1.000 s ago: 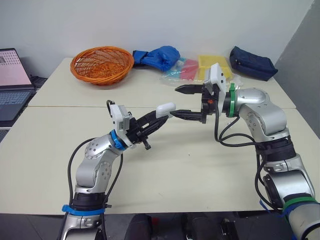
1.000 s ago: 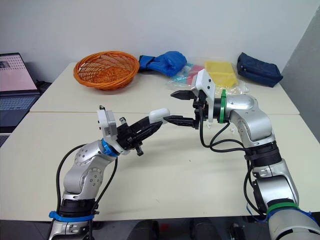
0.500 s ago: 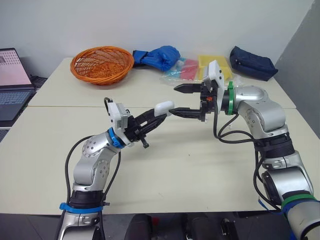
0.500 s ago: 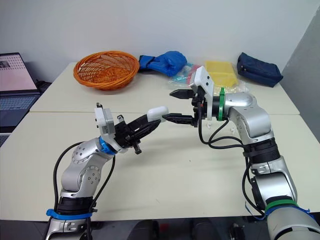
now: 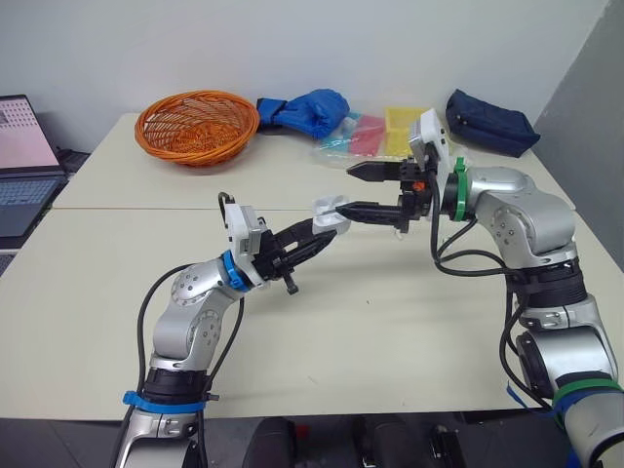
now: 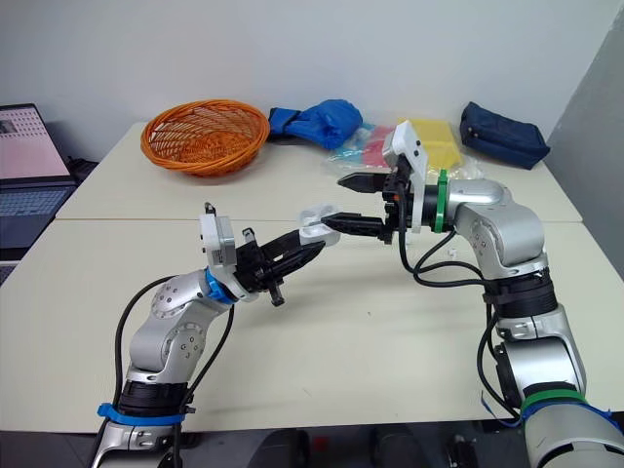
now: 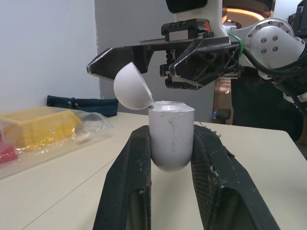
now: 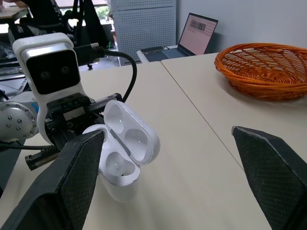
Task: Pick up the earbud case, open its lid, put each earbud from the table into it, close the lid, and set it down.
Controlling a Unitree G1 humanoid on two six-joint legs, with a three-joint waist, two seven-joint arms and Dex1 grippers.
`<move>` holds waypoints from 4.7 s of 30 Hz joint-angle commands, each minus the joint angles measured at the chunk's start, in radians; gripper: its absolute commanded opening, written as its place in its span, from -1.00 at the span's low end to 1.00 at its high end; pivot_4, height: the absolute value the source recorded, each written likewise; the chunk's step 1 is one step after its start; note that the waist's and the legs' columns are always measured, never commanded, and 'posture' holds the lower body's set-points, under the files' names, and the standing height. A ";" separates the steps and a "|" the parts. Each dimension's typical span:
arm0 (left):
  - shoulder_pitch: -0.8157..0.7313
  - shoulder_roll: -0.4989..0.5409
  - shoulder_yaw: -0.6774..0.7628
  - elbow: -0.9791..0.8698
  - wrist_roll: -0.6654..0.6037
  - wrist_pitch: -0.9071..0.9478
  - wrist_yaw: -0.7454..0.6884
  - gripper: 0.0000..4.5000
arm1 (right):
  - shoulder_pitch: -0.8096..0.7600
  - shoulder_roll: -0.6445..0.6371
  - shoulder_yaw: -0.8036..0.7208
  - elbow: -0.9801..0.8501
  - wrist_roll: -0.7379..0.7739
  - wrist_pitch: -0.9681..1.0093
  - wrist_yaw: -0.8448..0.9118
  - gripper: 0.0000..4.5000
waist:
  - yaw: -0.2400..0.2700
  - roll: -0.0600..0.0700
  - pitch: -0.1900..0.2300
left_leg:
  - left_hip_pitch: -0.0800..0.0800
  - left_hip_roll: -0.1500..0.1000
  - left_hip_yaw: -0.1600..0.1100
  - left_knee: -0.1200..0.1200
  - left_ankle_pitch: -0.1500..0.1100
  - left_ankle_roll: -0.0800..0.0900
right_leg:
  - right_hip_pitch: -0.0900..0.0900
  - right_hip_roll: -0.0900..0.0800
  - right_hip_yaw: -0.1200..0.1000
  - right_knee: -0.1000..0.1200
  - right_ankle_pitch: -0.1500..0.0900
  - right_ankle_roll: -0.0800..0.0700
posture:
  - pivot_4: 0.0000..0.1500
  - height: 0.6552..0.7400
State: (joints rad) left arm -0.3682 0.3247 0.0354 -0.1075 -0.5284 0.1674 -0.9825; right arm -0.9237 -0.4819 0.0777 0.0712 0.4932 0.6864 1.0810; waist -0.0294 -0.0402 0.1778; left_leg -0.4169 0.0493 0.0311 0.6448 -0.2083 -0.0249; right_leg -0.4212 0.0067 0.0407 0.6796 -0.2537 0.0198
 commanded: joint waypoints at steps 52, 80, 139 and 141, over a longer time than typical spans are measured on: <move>-0.033 0.056 0.139 -0.002 0.010 -0.047 0.220 -0.66 | 0.292 0.248 -0.111 0.485 -0.371 -0.465 -0.762 -0.82 | 0.001 0.000 0.000 | 0.000 0.000 0.000 -0.001 0.000 0.000 | 0.001 0.000 0.002 -0.001 0.000 0.001 | 1.00 1.00; 0.068 -0.035 0.062 -0.069 0.057 -0.150 0.256 -0.66 | 0.489 -0.711 0.150 0.257 -0.595 -0.584 0.240 -0.82 | -0.001 0.003 0.002 | 0.001 -0.003 0.003 -0.002 -0.001 0.001 | 0.001 -0.004 0.002 -0.004 -0.002 0.004 | 1.00 1.00; 0.052 -0.006 0.069 -0.058 0.049 -0.138 0.268 -0.66 | 0.497 -0.686 0.138 0.358 -0.678 -0.602 0.264 -0.27 | 0.001 0.003 0.002 | 0.003 -0.004 0.002 0.002 -0.001 0.000 | 0.005 -0.005 0.001 -0.002 -0.001 0.005 | 1.00 1.00; 0.052 -0.006 0.068 -0.059 0.049 -0.138 0.268 -0.66 | 0.499 -0.685 0.136 0.354 -0.676 -0.598 0.266 -0.50 | 0.001 0.003 0.002 | 0.006 -0.004 0.002 0.001 -0.001 0.000 | 0.007 -0.005 0.001 -0.002 -0.001 0.005 | 1.00 1.00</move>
State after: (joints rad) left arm -0.2964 0.3119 0.0936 -0.1457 -0.4698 0.0414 -0.7116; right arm -0.4241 -1.1680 0.2176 0.4171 -0.1711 0.0778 1.3531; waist -0.0287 -0.0370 0.1800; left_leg -0.4094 0.0451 0.0337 0.6461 -0.2090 -0.0244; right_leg -0.4126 0.0014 0.0421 0.6771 -0.2552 0.0244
